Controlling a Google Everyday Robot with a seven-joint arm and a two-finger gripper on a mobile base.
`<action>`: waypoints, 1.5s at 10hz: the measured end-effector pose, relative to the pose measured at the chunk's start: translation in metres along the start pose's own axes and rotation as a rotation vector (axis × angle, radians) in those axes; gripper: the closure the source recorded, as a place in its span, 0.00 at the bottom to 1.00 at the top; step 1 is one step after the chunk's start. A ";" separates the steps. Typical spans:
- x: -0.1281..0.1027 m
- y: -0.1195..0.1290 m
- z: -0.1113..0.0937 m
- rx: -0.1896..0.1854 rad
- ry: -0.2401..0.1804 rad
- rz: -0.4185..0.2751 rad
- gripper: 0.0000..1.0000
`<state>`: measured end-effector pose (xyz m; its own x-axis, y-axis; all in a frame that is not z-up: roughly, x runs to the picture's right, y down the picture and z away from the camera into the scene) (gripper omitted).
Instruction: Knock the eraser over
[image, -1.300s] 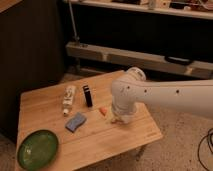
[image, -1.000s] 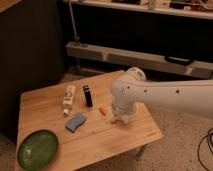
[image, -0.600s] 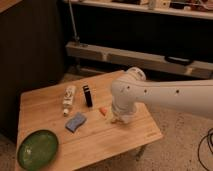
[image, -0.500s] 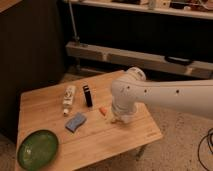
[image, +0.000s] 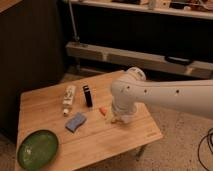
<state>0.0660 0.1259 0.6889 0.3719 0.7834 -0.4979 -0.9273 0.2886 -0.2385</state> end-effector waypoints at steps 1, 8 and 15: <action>0.000 0.000 0.000 0.000 0.000 0.000 0.20; -0.001 -0.001 -0.001 -0.002 -0.003 -0.002 0.20; -0.119 -0.053 -0.047 -0.142 -0.159 -0.024 0.40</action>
<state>0.0726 -0.0090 0.7213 0.3716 0.8574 -0.3561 -0.8989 0.2365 -0.3688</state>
